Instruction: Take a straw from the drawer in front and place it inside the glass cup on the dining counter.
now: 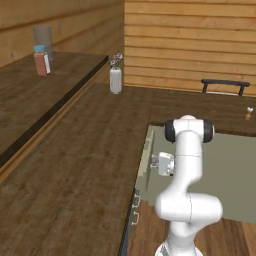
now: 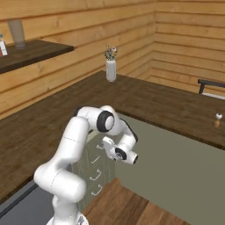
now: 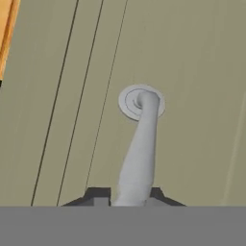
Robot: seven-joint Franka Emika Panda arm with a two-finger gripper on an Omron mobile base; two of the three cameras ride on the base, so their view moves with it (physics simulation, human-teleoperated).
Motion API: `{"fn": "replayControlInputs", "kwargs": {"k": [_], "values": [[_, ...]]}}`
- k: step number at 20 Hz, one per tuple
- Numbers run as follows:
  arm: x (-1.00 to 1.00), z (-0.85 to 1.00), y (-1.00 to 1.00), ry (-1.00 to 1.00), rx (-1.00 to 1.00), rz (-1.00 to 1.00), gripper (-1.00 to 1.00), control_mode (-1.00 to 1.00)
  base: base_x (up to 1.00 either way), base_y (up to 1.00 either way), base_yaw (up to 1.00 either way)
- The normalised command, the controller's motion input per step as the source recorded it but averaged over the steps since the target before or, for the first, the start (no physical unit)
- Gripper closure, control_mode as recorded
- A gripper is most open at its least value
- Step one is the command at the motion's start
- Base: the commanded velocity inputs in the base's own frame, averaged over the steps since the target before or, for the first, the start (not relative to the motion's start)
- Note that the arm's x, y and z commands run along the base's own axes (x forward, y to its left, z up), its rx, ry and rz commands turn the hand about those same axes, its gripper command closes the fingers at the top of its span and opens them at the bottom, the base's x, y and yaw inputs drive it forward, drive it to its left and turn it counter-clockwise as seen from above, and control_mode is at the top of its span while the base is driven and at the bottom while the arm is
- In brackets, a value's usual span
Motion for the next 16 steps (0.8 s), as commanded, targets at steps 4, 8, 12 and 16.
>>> {"fn": "replayControlInputs", "kwargs": {"k": [4, 8, 12, 16], "values": [[-0.56, 0.0, -1.0, -0.02, 0.0, 0.0, 1.0, -1.0, 0.0, 0.0, 0.0], [-0.5, 0.0, -1.0, 0.0, 0.0, 0.0, 1.0, -1.0, 0.0, 0.0, 0.0], [-0.37, 0.0, -1.0, 0.0, 0.0, 0.0, 1.0, -1.0, 0.0, 0.0, 0.0], [-0.19, 0.0, -0.68, 0.0, -0.04, 0.0, -1.0, -1.0, 0.0, 0.0, 0.0]]}}
